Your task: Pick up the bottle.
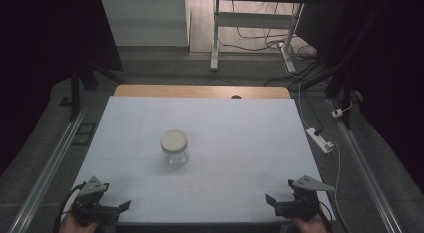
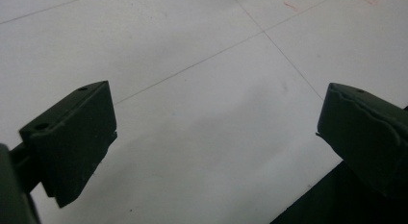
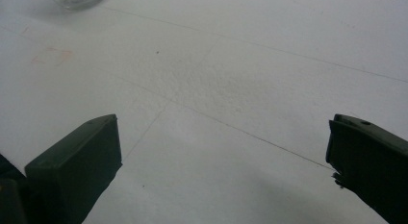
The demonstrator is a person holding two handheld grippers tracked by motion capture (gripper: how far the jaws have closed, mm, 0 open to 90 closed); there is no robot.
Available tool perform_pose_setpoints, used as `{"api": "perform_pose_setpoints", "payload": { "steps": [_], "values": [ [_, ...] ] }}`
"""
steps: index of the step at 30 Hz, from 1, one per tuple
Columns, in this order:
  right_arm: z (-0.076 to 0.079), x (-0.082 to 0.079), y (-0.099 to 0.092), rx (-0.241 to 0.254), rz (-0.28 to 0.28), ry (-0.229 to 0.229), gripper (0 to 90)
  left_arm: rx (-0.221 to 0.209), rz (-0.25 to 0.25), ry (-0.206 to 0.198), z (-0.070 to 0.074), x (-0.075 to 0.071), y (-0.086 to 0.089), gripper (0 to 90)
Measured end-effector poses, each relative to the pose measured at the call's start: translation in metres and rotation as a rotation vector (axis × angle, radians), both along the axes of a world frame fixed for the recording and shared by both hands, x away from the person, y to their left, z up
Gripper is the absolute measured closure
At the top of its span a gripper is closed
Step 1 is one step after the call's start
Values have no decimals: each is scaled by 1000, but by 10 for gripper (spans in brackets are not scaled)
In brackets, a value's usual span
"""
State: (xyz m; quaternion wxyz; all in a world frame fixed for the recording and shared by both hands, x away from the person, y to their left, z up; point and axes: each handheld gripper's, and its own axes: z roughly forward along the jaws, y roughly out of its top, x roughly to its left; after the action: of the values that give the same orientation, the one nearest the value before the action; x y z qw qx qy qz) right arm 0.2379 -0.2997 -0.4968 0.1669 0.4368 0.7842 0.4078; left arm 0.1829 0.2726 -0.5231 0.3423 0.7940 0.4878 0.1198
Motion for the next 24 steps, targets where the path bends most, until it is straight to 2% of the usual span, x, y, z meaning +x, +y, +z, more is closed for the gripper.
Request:
{"api": "perform_pose_setpoints", "payload": {
  "steps": [4, 14, 24],
  "values": [
    [0, 0, 0, 5, 9, 3, 0, 0, -5, 3, 0, 0, 0, 15],
    [-1, 0, 4, -24, 42, 4, 0, 3, -28, 19, -1, 1, -2, 19],
    [-1, 0, 5, -32, 53, 8, 0, 30, -30, 27, -1, 2, -5, 19]
  ]
}}
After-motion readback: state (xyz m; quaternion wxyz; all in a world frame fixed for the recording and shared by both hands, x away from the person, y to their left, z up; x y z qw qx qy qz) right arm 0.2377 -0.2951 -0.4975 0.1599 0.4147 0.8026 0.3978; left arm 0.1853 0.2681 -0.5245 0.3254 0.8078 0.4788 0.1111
